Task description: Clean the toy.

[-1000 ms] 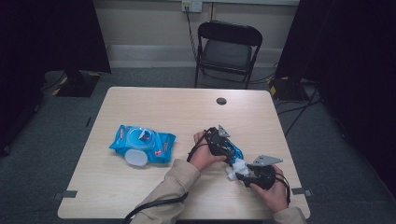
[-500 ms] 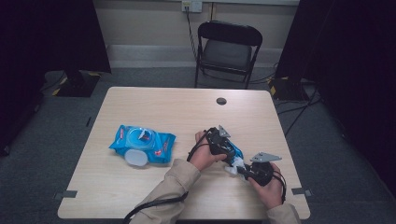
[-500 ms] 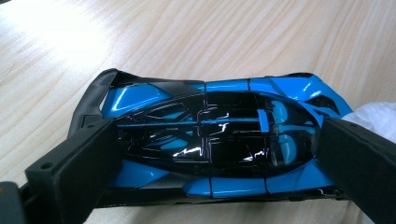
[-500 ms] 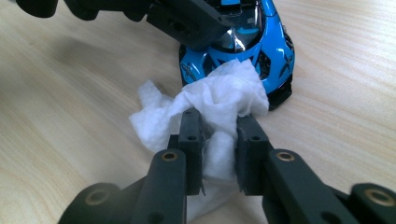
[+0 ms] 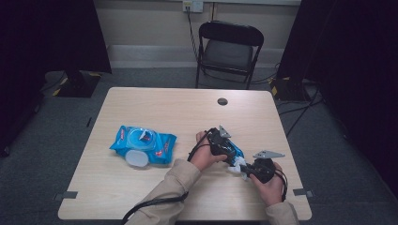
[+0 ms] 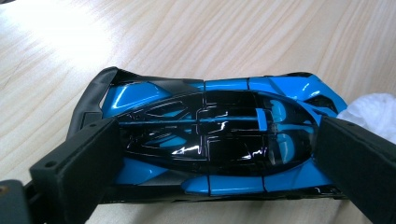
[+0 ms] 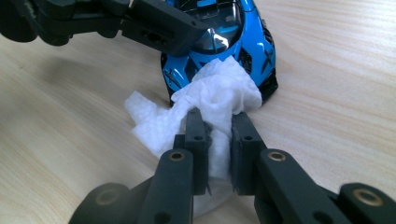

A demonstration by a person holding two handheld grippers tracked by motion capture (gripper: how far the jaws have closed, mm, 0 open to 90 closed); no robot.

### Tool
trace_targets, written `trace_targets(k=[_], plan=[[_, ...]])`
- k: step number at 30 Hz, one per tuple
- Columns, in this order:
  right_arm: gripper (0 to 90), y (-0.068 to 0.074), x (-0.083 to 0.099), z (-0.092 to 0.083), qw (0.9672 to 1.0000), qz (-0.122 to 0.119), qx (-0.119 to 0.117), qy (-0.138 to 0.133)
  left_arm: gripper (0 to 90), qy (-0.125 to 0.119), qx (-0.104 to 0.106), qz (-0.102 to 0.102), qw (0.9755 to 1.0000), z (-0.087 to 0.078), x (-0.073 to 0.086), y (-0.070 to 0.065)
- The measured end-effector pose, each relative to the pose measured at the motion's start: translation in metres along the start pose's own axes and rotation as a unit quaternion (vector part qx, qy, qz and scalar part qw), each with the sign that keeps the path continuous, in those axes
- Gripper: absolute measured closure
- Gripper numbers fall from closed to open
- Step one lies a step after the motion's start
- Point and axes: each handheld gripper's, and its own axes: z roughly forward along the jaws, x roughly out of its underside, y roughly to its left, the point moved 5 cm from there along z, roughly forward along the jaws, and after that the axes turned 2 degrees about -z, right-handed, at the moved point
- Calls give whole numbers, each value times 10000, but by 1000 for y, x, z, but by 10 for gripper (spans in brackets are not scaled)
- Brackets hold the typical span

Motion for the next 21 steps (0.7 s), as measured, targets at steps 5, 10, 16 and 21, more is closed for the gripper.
trace_targets(k=[5, 10, 16, 21], plan=[[612, -4, 3, -2, 9999, 109, 114, -41, 12, 49, 17, 24, 10000, 0, 0, 0], [470, -7, 3, -11, 9990, 35, 376, -246, 12, -5, 38, 35, 10000, 0, 0, 1], [540, 1, -3, -21, 9977, -277, 485, -378, 12, -13, 28, 21, 10000, 0, 0, 0], [652, 6, 4, -8, 9987, -380, 284, -212, 18, -1, 24, 16, 10000, -1, 0, -1]])
